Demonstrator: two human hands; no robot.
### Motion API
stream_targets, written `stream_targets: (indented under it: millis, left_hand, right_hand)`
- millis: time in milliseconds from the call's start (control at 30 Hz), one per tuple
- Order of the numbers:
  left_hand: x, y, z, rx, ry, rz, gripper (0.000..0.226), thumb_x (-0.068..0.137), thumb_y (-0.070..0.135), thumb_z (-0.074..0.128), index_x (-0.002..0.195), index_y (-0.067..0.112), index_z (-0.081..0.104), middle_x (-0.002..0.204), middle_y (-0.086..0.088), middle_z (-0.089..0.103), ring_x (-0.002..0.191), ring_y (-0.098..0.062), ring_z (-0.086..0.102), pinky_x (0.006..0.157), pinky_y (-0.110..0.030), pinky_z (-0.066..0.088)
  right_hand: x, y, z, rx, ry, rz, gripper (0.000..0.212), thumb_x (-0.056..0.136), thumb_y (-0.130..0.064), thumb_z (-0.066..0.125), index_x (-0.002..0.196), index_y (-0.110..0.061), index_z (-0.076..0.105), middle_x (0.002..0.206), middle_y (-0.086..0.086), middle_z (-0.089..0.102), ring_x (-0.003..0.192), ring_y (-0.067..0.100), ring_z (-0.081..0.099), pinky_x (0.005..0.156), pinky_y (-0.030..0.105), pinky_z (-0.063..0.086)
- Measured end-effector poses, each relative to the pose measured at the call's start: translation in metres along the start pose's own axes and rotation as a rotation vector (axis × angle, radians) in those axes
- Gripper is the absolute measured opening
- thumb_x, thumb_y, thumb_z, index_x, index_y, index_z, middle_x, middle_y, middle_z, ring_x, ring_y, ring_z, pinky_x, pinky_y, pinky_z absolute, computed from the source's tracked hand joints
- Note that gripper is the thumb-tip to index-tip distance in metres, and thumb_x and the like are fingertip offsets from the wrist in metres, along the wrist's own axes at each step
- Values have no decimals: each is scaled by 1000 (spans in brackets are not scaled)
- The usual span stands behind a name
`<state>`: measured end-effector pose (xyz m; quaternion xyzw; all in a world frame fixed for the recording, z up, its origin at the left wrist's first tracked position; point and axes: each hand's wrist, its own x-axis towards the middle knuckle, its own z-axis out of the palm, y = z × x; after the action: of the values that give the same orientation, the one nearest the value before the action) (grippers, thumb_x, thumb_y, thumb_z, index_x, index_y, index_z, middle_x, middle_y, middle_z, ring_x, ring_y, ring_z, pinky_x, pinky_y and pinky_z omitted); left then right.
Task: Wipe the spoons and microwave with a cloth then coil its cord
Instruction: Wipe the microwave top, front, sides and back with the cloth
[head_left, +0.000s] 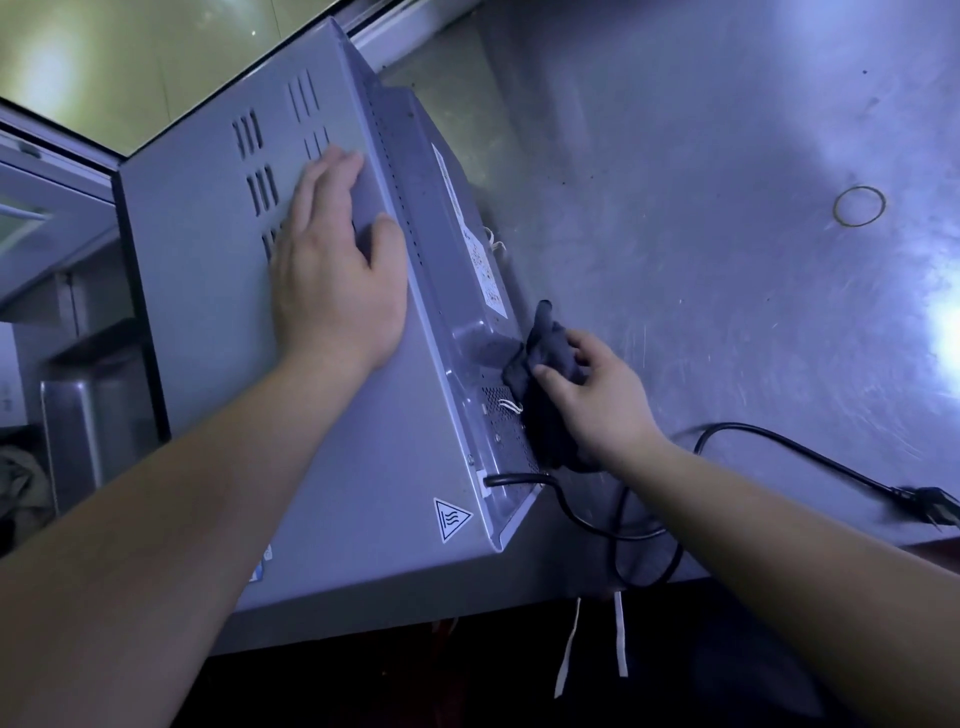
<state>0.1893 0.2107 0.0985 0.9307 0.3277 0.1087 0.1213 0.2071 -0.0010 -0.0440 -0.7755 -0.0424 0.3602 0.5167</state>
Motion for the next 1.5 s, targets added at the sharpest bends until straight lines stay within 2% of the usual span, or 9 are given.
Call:
stream_targets:
  millis: [100,400,500,800,900,1033,1200,1267,1500]
  left_hand:
    - [-1,1,-1,-6,-4,3,57,97,33,39,152,22,46,162,5,39,150,-11,32,123,-31,25]
    - [0,1,-1,-11,-8,16,60,94,35,37,152,21,46,162,3,40,150,-14,33,124,-36,26]
    - [0,2,-1,-14,-10,20,62,93,35,37,152,20,47,162,3,40,150,-14,34,124,-36,27]
    - [0,2,-2,-11,-10,20,63,92,35,37,152,21,46,162,4,40,150,-12,34,124,-33,26]
    - [1,1,-1,-6,-7,20,62,92,34,37,152,20,46,162,3,40,150,-12,34,124,-33,26]
    - [0,1,0,-10,-2,25,62,92,33,38,151,20,47,161,3,41,149,-13,35,123,-32,27]
    - [0,1,-1,-8,1,19,62,91,34,37,151,20,47,160,3,42,149,-12,35,123,-32,27]
    - [0,2,-1,-8,2,19,62,92,34,37,151,20,47,160,4,42,149,-12,36,123,-32,27]
    - [0,0,0,-6,-3,15,61,93,32,38,152,20,46,161,4,40,150,-11,34,123,-28,24]
  right_hand:
    - [6,-5,10,-97,-37,27,37,88,-37,73,122,-29,62,104,-8,70,96,15,62,79,25,42]
    - [26,-21,14,-395,-83,-14,19,88,-35,64,92,-16,60,102,15,72,99,38,64,70,32,40]
    - [22,-23,9,-355,-79,-34,13,90,-28,64,79,-28,57,100,12,73,99,35,65,71,28,37]
    - [20,10,-20,86,140,270,26,87,-33,57,75,-11,62,84,10,71,87,28,67,79,43,54]
    - [20,30,-41,355,176,411,16,89,-29,56,94,-17,64,101,7,71,100,27,68,93,49,56]
    - [22,35,-37,472,149,413,39,88,-29,58,126,-19,54,118,6,66,113,27,64,96,48,54]
    - [11,15,14,460,-54,181,28,84,-25,68,109,-36,74,106,-9,77,100,13,70,98,37,54]
    - [7,15,21,486,-63,164,31,90,-14,63,112,-32,74,103,-8,77,96,12,69,96,35,54]
    - [-18,50,-3,130,-82,247,10,89,-23,61,90,-20,70,85,-5,75,91,23,70,82,36,55]
